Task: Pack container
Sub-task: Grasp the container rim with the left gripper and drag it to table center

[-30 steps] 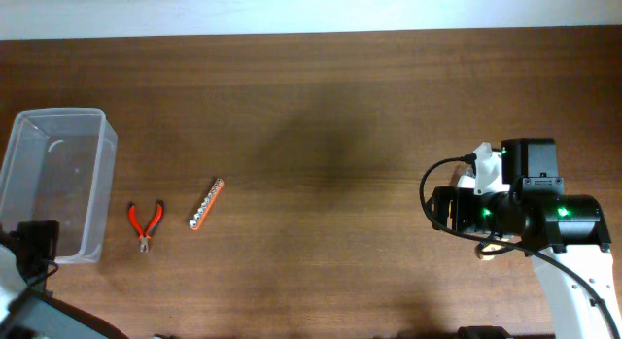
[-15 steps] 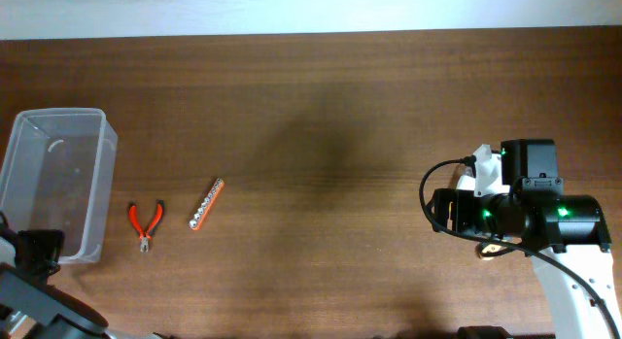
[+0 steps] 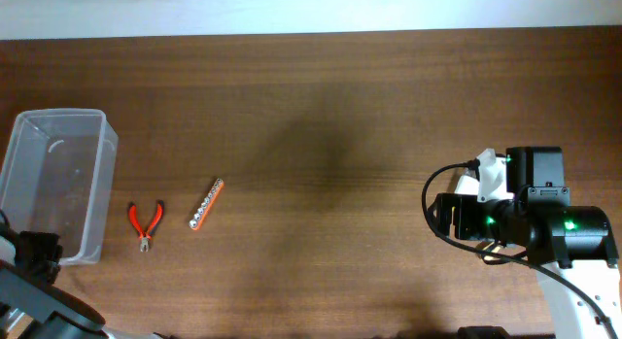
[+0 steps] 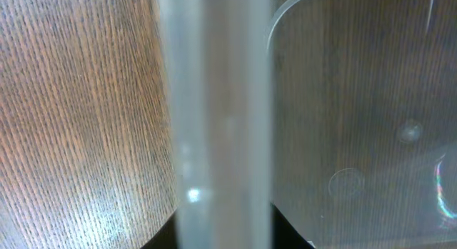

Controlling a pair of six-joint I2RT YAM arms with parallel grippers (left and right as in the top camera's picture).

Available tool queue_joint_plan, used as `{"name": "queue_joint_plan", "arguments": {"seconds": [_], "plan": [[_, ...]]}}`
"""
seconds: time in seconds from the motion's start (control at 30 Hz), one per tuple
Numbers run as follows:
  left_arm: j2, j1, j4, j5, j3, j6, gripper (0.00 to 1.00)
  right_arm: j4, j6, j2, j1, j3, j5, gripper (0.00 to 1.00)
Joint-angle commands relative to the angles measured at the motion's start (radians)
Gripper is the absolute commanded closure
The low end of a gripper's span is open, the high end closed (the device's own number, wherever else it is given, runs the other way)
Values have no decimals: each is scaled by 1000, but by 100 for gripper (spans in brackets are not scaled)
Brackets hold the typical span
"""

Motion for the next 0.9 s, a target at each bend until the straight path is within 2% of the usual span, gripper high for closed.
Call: {"name": "queue_joint_plan", "arguments": {"seconds": [0.0,0.1,0.23,0.33,0.63,0.87], "plan": [[23,5,0,-18,12,9,77,-1,-6,-13,5,24,9,1],[23,4,-2,-16,12,9,91,-1,-6,-13,5,24,9,1],[23,4,-3,-13,12,9,93,-1,-6,-13,5,24,9,1],[22,4,-3,9,12,9,98,-1,-6,-13,5,24,9,1],[17,-5,-61,47,45,11,98,0,-6,-13,5,24,9,1],[-52,-76,-134,132,187,109,98,0,-6,-13,5,24,10,1]]}}
